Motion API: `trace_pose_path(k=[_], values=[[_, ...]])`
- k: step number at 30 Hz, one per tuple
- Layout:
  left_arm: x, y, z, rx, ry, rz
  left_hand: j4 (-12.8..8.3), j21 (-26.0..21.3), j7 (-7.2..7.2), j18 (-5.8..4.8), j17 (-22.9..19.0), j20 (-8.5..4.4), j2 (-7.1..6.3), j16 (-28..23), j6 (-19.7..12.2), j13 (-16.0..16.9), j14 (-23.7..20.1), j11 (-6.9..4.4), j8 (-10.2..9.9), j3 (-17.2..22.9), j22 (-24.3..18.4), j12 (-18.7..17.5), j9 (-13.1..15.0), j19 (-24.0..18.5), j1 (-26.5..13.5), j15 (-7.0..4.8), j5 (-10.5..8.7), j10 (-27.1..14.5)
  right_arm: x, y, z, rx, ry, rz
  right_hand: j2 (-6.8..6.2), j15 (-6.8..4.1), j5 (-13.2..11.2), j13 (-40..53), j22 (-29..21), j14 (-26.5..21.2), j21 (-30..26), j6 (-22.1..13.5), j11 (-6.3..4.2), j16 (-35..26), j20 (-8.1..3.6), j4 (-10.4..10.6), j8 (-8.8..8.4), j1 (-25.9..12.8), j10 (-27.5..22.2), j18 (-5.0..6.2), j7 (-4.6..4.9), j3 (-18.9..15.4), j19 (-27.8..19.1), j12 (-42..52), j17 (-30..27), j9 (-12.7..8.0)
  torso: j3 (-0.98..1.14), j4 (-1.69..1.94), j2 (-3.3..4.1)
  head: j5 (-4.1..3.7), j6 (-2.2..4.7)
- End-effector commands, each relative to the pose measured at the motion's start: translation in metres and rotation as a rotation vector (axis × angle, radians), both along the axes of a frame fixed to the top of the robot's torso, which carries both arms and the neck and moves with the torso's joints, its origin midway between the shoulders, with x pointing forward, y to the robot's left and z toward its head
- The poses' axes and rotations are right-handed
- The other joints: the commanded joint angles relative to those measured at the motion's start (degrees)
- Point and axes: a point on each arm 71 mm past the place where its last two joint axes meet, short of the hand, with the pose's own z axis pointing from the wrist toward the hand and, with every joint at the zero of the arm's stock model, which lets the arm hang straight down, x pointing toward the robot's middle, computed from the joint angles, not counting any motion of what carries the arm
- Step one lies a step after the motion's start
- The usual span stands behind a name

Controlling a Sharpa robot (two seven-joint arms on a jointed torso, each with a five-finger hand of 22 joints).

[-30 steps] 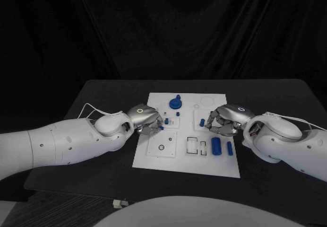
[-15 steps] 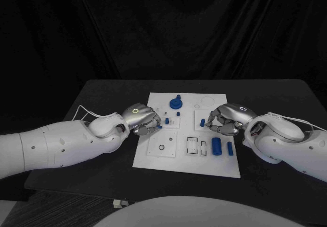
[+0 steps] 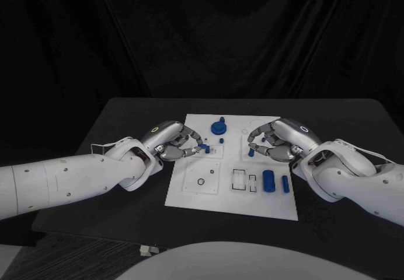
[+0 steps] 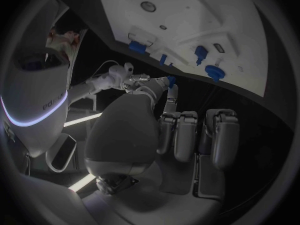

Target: Assemble the parts on the task board

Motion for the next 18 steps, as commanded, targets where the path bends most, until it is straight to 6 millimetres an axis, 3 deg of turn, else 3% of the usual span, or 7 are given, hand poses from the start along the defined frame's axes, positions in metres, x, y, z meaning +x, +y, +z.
trace_pose_path(k=[1, 9, 18], values=[[-0.002, 0.002, 0.009, -0.291, 0.096, -0.03, -0.2, 1.21, -0.71, -0.59, 15.35, -0.01, 1.21, 0.8, 1.86, 14.96, 6.16, -0.41, 2.95, 2.79, 14.94, 0.8, 4.26, 4.05, 0.12, -0.32, 2.69, 6.44, 0.0, 0.001, 0.006, 0.143, -0.011, -0.01, 0.01, 0.23, -0.82, 14.46, 13.17, 3.94, -0.25, 0.16, 0.62, -0.84, 0.49, -0.7, -1.63, 1.04, 5.84, -0.29, 0.44, 0.84, 2.07, -0.69, 5.94, -1.3, -0.01, 0.05, -0.1, -0.18, -0.01], [-0.006, -0.005, 0.013, -0.384, 0.131, -0.069, 0.17, 1.08, -0.7, -0.55, 15.35, 0.1, 1.8, 0.8, 1.07, 14.96, 6.16, -0.37, 3.55, 1.71, 14.89, 0.8, 5.25, 3.91, 0.25, -0.22, 2.84, 6.44, -0.001, 0.012, 0.005, 0.222, 0.033, 0.003, -0.05, 0.35, -0.43, 14.46, 13.26, 3.98, 0.0, 0.13, 0.76, -0.73, 0.61, -0.86, -1.77, 1.39, 5.84, -0.35, 0.61, 0.72, 2.19, -0.69, 6.17, -1.69, 0.0, 0.12, -0.06, -0.54, -0.01], [-0.008, -0.016, 0.014, -0.461, 0.184, -0.083, 0.37, 0.86, -0.54, -0.48, 15.35, 0.2, 2.46, 0.8, 0.06, 14.96, 6.16, -0.25, 4.1, 0.95, 14.8, 0.8, 6.14, 3.69, 0.64, -0.11, 2.68, 6.44, -0.005, 0.027, 0.0, 0.267, 0.044, 0.029, -0.52, 0.63, -2.01, 14.46, 13.26, 4.0, 0.03, -0.53, 0.99, -0.62, 0.9, -0.2, -1.3, 0.97, 5.84, -0.35, 0.81, -0.82, 2.19, -0.69, 6.32, -2.29, 0.02, 0.06, 0.1, -0.88, -0.01]])
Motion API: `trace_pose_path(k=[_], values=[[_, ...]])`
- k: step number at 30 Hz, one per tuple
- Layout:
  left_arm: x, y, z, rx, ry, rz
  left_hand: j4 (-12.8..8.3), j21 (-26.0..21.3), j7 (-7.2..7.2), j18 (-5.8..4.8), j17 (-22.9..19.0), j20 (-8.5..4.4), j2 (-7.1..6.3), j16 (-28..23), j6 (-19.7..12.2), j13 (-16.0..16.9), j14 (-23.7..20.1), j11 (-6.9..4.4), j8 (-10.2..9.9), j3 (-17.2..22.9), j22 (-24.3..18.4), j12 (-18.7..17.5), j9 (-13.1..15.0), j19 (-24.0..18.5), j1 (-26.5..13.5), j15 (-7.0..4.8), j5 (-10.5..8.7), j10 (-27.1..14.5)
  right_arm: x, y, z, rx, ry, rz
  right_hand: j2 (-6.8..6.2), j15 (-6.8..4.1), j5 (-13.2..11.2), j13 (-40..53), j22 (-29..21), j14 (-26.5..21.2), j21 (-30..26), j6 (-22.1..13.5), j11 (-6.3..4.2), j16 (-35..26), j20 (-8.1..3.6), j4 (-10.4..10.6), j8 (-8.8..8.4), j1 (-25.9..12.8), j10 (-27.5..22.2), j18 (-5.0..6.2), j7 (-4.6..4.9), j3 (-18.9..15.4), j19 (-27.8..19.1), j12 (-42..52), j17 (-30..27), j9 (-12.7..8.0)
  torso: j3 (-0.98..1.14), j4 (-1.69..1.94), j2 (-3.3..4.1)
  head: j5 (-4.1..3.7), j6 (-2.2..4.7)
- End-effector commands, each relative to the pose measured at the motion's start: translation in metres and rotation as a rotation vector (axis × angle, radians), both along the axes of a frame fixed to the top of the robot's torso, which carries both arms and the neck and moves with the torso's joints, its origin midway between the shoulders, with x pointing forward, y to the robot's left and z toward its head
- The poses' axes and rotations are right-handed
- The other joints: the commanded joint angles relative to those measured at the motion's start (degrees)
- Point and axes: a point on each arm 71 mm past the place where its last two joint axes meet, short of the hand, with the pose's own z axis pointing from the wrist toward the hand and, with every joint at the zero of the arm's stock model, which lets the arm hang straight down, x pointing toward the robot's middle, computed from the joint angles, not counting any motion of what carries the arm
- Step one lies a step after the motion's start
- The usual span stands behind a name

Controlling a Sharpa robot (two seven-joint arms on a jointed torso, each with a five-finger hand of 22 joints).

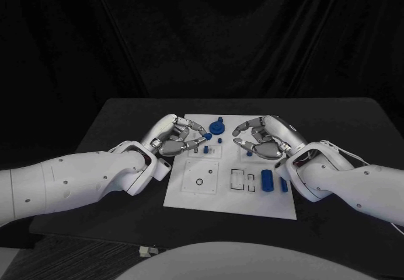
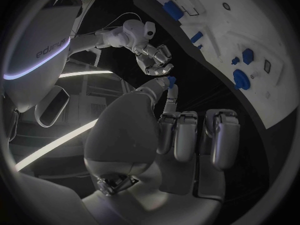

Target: Assemble the parts on the task board

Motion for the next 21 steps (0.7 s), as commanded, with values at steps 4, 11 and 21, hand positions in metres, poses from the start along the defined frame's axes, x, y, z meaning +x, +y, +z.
trace_pose_path(k=[4, 11, 21], values=[[-0.003, -0.007, 0.008, -0.155, -0.003, -0.052, 0.59, 0.74, -0.53, -0.45, 15.35, 0.29, 2.9, 0.8, -0.69, 14.96, 6.16, -0.21, 4.77, 0.05, 14.76, 0.8, 6.54, 3.58, 0.92, -0.04, 2.75, 6.43, -0.001, 0.006, 0.0, 0.076, -0.013, -0.003, -0.37, 0.24, -0.52, 14.46, 13.27, 4.43, 0.05, 0.34, 0.58, -0.58, 0.11, -0.2, 0.05, 1.18, 5.47, -0.36, 0.12, -1.01, 1.99, -0.69, 6.42, -0.43, 0.05, -0.18, 0.03, 0.19, -0.01], [-0.003, -0.011, 0.008, -0.198, 0.019, -0.06, 0.91, 0.58, -0.49, -0.4, 15.35, 0.35, 3.51, 0.8, -1.58, 14.96, 6.16, -0.18, 5.46, -0.94, 14.69, 0.8, 7.39, 3.41, 1.22, 0.02, 2.34, 6.43, -0.002, 0.013, -0.001, 0.134, 0.003, 0.002, -0.45, 0.33, -0.96, 14.46, 13.29, 4.46, 0.12, -0.75, 0.66, -0.47, 0.18, 0.5, 0.74, 0.73, 5.47, -0.37, 0.24, -2.06, 2.01, -0.69, 6.62, -0.4, 0.07, -0.18, 0.05, 0.31, -0.01], [-0.001, -0.018, 0.005, -0.25, 0.068, -0.07, 1.2, 0.19, -0.39, -0.28, 15.35, 0.44, 4.33, 0.8, -2.81, 14.96, 6.16, -0.07, 6.3, -1.93, 14.53, 0.8, 8.0, 3.04, 1.98, 0.12, 1.2, 6.43, -0.001, 0.017, -0.002, 0.204, 0.036, 0.006, -0.37, 0.62, 0.61, 14.46, 13.32, 4.45, 0.25, -4.53, 0.82, -0.38, 0.43, 2.24, 1.94, 0.42, 5.47, -0.4, 0.43, -3.61, 2.04, -0.69, 6.71, -0.76, 0.04, -0.14, 0.02, 0.31, -0.01]])
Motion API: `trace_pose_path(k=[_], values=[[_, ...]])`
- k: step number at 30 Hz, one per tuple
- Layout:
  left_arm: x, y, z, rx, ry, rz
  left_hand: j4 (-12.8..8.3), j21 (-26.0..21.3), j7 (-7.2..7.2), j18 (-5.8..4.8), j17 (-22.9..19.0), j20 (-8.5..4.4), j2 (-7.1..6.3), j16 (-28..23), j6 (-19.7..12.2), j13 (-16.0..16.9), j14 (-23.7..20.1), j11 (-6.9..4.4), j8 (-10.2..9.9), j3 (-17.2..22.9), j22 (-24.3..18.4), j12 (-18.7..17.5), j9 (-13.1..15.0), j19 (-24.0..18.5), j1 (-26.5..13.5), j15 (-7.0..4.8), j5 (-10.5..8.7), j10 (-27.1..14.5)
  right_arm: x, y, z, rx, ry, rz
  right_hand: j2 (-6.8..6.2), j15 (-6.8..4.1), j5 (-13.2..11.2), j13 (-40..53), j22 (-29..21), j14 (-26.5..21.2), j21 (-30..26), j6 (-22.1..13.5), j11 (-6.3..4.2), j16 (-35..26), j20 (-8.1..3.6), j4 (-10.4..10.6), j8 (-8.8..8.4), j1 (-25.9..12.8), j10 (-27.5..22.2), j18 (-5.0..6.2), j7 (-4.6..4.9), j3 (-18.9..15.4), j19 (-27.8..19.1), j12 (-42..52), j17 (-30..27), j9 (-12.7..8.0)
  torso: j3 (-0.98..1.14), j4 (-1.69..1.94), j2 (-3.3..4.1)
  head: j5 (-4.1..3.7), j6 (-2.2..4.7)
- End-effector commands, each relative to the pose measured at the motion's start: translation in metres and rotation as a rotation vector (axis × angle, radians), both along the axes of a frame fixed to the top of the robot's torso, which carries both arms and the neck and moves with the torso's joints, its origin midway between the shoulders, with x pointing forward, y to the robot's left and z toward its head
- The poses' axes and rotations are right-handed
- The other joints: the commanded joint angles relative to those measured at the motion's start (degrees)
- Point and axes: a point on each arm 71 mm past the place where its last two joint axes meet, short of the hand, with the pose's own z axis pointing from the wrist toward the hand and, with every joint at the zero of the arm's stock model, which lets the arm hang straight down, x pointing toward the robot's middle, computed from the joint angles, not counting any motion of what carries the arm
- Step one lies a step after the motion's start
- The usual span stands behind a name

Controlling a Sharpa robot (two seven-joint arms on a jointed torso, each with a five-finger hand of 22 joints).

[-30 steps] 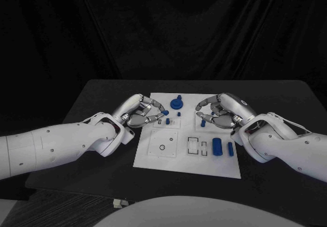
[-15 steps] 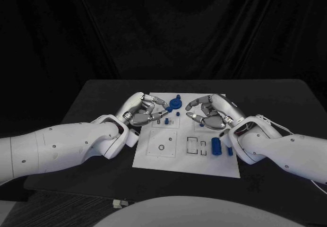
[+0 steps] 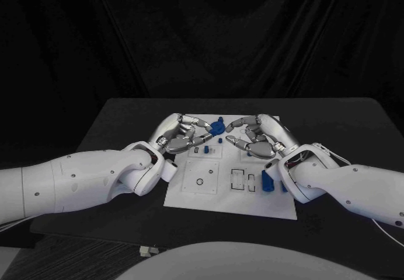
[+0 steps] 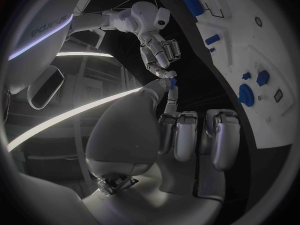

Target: Assemble the parts on the task board

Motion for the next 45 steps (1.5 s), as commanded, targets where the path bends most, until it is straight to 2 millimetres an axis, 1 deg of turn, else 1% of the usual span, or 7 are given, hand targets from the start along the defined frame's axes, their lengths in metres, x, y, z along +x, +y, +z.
trace_pose_path(k=[1, 18, 25, 26, 28, 33, 45], values=[[-0.003, -0.003, 0.008, -0.109, -0.076, -0.053, 0.6, 0.22, -0.61, -0.29, 15.35, 0.44, 3.14, 0.8, 0.53, 14.96, 6.15, -0.13, 3.78, -1.44, 14.54, 0.8, 4.31, 3.06, 0.83, 0.14, 0.06, 6.36, 0.0, -0.001, 0.001, 0.069, 0.013, -0.014, -0.36, 0.23, 1.05, 14.46, 13.33, 4.06, 0.29, -1.6, 0.81, -0.38, 0.45, 0.57, 1.69, 0.52, 5.47, -0.4, -0.13, -1.9, 2.05, -0.69, 6.73, -0.68, 0.0, 0.01, -0.02, -0.12, -0.01], [-0.003, -0.011, 0.008, -0.129, -0.077, -0.074, 0.95, 0.05, -0.49, -0.23, 15.35, 0.59, 3.81, 0.8, -0.39, 14.96, 6.15, 0.02, 4.85, -2.59, 14.47, 0.8, 4.6, 2.85, 1.83, 0.3, -1.96, 6.36, 0.002, 0.005, -0.005, 0.11, 0.094, -0.011, -0.81, 0.73, 0.08, 14.46, 13.3, 4.04, 0.24, -5.18, 0.52, -0.33, 0.88, 2.79, 4.89, -0.22, 5.47, -0.38, -0.23, -3.86, 1.97, -0.69, 6.73, -0.37, -0.13, -0.01, -0.02, -0.29, -0.01], [-0.003, -0.014, 0.008, -0.134, -0.075, -0.085, 1.14, -0.24, -0.45, -0.15, 15.35, 0.67, 4.03, 0.8, -0.69, 14.96, 6.15, 0.08, 5.28, -3.17, 14.35, 0.8, 4.61, 2.57, 2.31, 0.37, -3.13, 6.36, 0.002, 0.007, -0.008, 0.109, 0.103, -0.01, -0.71, 0.77, 0.04, 14.46, 13.28, 4.04, 0.18, -5.25, 0.51, -0.31, 0.94, 3.05, 6.03, -0.17, 5.47, -0.36, -0.26, -4.21, 1.93, -0.69, 6.75, -0.13, -0.04, -0.02, -0.02, -0.26, -0.01], [-0.003, -0.014, 0.008, -0.135, -0.075, -0.085, 1.14, -0.24, -0.45, -0.15, 15.35, 0.67, 4.03, 0.8, -0.69, 14.96, 6.15, 0.08, 5.28, -3.17, 14.35, 0.8, 4.61, 2.57, 2.31, 0.37, -3.13, 6.36, 0.002, 0.007, -0.008, 0.109, 0.104, -0.009, -0.69, 0.78, 0.16, 14.46, 13.27, 4.04, 0.18, -5.29, 0.51, -0.31, 0.96, 3.1, 6.24, -0.18, 5.47, -0.36, -0.26, -4.31, 1.93, -0.69, 6.75, -0.09, -0.03, -0.02, -0.01, -0.26, -0.01], [-0.003, -0.015, 0.008, -0.135, -0.075, -0.087, 1.21, -0.28, -0.44, -0.14, 15.35, 0.69, 4.12, 0.8, -0.78, 14.96, 6.15, 0.09, 5.4, -3.33, 14.34, 0.8, 4.59, 2.52, 2.46, 0.39, -3.47, 6.36, 0.002, 0.007, -0.009, 0.109, 0.106, -0.008, -0.55, 0.8, 3.31, 14.46, 13.27, 4.04, 0.2, -5.75, 0.52, -0.28, 1.0, 3.19, 7.71, -0.38, 5.47, -0.36, -0.28, -5.49, 1.92, -0.69, 6.78, 0.18, -0.03, -0.02, -0.01, -0.28, -0.01], [-0.003, -0.016, 0.007, -0.135, -0.075, -0.087, 1.23, -0.28, -0.44, -0.13, 15.35, 0.69, 4.15, 0.8, -0.81, 14.96, 6.15, 0.1, 5.44, -3.38, 14.33, 0.8, 4.59, 2.52, 2.5, 0.39, -3.59, 6.36, 0.002, 0.008, -0.01, 0.108, 0.114, -0.003, -0.19, 0.8, 3.61, 14.46, 13.27, 4.03, 0.21, -5.67, 0.47, -0.29, 1.02, 3.09, 9.05, -0.23, 5.47, -0.36, -0.36, -6.25, 1.91, -0.69, 6.74, 0.43, -0.05, 0.01, -0.02, -0.35, -0.01], [-0.001, -0.017, 0.005, -0.126, -0.054, -0.087, 1.3, -0.4, -0.42, -0.1, 15.35, 0.72, 4.31, 0.8, -0.97, 14.96, 6.15, 0.12, 5.6, -3.56, 14.29, 0.8, 4.54, 2.4, 2.78, 0.42, -4.05, 6.36, 0.0, 0.01, -0.011, 0.111, 0.113, 0.01, 0.02, 0.74, 3.77, 14.46, 13.25, 4.04, 0.14, -5.9, 0.4, -0.27, 1.0, 2.83, 9.89, 0.21, 5.47, -0.33, -0.46, -6.7, 1.87, -0.69, 6.79, 0.51, -0.03, -0.02, -0.01, -0.3, -0.01]])
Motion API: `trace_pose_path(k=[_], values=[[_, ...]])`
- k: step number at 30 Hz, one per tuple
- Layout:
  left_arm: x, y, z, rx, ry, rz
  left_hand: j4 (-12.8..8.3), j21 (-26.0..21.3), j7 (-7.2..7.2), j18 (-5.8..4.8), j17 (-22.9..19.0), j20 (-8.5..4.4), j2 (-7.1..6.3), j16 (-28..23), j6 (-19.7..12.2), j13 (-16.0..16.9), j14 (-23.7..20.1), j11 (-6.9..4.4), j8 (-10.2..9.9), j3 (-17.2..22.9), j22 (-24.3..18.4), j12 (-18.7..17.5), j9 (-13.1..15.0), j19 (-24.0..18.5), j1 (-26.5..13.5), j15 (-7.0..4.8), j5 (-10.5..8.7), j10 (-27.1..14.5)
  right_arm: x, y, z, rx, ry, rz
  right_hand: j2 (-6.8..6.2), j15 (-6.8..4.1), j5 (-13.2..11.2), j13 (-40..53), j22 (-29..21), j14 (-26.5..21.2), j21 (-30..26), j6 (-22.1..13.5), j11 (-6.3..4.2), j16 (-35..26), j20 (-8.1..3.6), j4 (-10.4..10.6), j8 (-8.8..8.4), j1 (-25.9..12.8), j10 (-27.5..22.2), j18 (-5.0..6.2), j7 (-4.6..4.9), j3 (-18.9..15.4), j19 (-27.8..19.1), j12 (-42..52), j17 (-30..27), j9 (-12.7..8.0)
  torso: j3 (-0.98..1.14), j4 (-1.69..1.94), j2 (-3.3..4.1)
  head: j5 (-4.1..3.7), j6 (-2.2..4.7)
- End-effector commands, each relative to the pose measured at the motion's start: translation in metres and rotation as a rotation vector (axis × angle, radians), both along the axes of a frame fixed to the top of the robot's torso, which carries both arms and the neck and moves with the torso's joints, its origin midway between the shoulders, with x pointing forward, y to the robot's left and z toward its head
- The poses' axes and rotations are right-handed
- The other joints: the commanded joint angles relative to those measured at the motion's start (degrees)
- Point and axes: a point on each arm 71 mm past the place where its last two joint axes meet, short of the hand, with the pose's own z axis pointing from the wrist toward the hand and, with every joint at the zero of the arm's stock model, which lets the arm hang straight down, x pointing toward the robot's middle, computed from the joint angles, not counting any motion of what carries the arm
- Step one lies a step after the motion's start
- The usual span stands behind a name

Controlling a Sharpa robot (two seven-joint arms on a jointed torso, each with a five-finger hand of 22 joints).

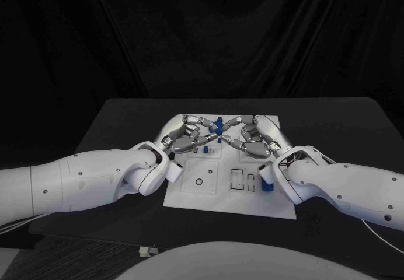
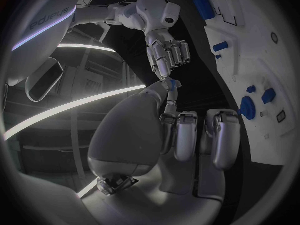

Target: Assemble the parts on the task board

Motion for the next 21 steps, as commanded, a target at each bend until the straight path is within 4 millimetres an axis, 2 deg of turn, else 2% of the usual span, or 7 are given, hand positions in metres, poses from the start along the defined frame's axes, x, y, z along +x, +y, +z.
trace_pose_path(k=[1, 4, 5, 6, 11, 15, 21], values=[[-0.0037, -0.0027, 0.0085, -0.076, -0.104, -0.045, 0.42, -0.37, -0.4, -0.1, 15.35, 0.23, 2.21, 0.8, 1.46, 14.96, 6.15, -0.07, 3.86, -1.11, 14.29, 0.8, 4.15, 2.88, 0.68, 0.41, -0.4, 6.18, -0.0014, 0.0017, -0.0006, 0.006, 0.001, 0.013, 0.14, 0.03, 1.32, 14.46, 13.27, 4.0, 0.15, -1.59, -0.3, -0.26, -0.02, -0.15, 1.68, 0.45, 6.17, -0.34, -0.3, -2.51, 2.11, -0.69, 6.81, 0.47, 0.0, -0.01, 0.01, -0.04, -0.01], [-0.0033, -0.0035, 0.0075, -0.07, -0.09, -0.045, 0.37, -0.49, -0.37, -0.06, 15.35, 0.24, 2.23, 0.8, 1.41, 14.96, 6.15, -0.05, 3.91, -1.13, 14.24, 0.8, 4.13, 2.77, 0.83, 0.42, -0.46, 6.18, -0.0016, 0.0023, -0.0004, 0.008, -0.002, 0.015, 0.52, -0.07, 3.17, 14.46, 13.25, 3.99, 0.13, -1.99, -0.33, -0.26, -0.1, -0.47, 2.6, 1.08, 6.17, -0.33, -0.34, -2.8, 2.08, -0.69, 6.8, 0.44, 0.02, 0.0, 0.01, -0.08, -0.01], [-0.0031, -0.0038, 0.0071, -0.069, -0.086, -0.045, 0.36, -0.53, -0.36, -0.05, 15.35, 0.24, 2.23, 0.8, 1.41, 14.96, 6.15, -0.05, 3.92, -1.14, 14.22, 0.8, 4.13, 2.73, 0.85, 0.42, -0.46, 6.18, -0.0017, 0.0025, -0.0004, 0.009, -0.003, 0.015, 0.64, -0.09, 4.18, 14.46, 13.27, 4.0, 0.17, -2.11, -0.35, -0.25, -0.13, -0.56, 2.92, 1.27, 6.17, -0.34, -0.36, -2.87, 2.1, -0.69, 6.81, 0.42, 0.02, -0.01, 0.01, -0.04, -0.01], [-0.0029, -0.0043, 0.0066, -0.066, -0.079, -0.046, 0.32, -0.67, -0.34, -0.01, 15.35, 0.25, 2.24, 0.8, 1.38, 14.96, 6.15, -0.03, 3.95, -1.15, 14.17, 0.8, 4.11, 2.6, 0.97, 0.43, -0.49, 6.18, -0.0017, 0.0026, -0.0003, 0.009, -0.004, 0.015, 0.82, -0.15, 6.19, 14.46, 13.26, 3.99, 0.15, -2.34, -0.39, -0.25, -0.18, -0.72, 3.62, 1.62, 6.17, -0.33, -0.41, -3.02, 2.08, -0.69, 6.8, 0.34, 0.02, -0.01, 0.01, -0.03, -0.01], [-0.0019, -0.0061, 0.0045, -0.056, -0.054, -0.048, 0.12, -0.83, -0.24, 0.04, 15.35, 0.28, 2.28, 0.8, 1.34, 14.96, 6.15, 0.05, 4.05, -1.16, 14.11, 0.8, 4.01, 2.45, 1.42, 0.47, -0.53, 6.18, -0.0021, 0.0029, 0.0001, 0.013, -0.011, 0.016, 1.0, -0.25, 7.74, 14.46, 13.25, 3.99, 0.14, -2.68, -0.45, -0.26, -0.25, -0.97, 4.32, 2.11, 6.17, -0.33, -0.48, -3.08, 2.07, -0.69, 6.77, 0.23, 0.02, -0.02, 0.0, -0.1, -0.01], [-0.0011, -0.007, 0.0034, -0.051, -0.044, -0.046, 0.03, -1.01, -0.18, 0.09, 15.35, 0.3, 2.33, 0.8, 1.29, 14.96, 6.15, 0.11, 4.1, -1.13, 14.04, 0.8, 3.89, 2.28, 1.68, 0.51, -0.54, 6.18, -0.0022, 0.003, 0.0002, 0.013, -0.012, 0.015, 1.07, -0.27, 8.06, 14.46, 13.25, 3.99, 0.15, -2.68, -0.49, -0.26, -0.28, -1.01, 4.6, 2.2, 6.17, -0.33, -0.52, -3.11, 2.07, -0.69, 6.78, 0.23, 0.02, -0.01, -0.02, -0.15, -0.01], [-0.0002, -0.0084, 0.0018, -0.043, -0.028, -0.046, -0.07, -1.22, -0.08, 0.15, 15.35, 0.35, 2.36, 0.8, 1.23, 14.96, 6.15, 0.21, 4.18, -1.13, 13.95, 0.8, 3.68, 2.07, 2.0, 0.58, -0.72, 6.18, -0.0025, 0.0035, 0.0004, 0.015, -0.015, 0.017, 1.55, -0.55, 8.98, 14.46, 13.23, 3.98, 0.08, -1.96, -0.76, -0.28, -0.48, -1.36, 6.72, 2.79, 6.17, -0.3, -0.9, -3.21, 2.02, -0.69, 6.74, 0.62, 0.02, -0.01, -0.01, -0.14, -0.01]])
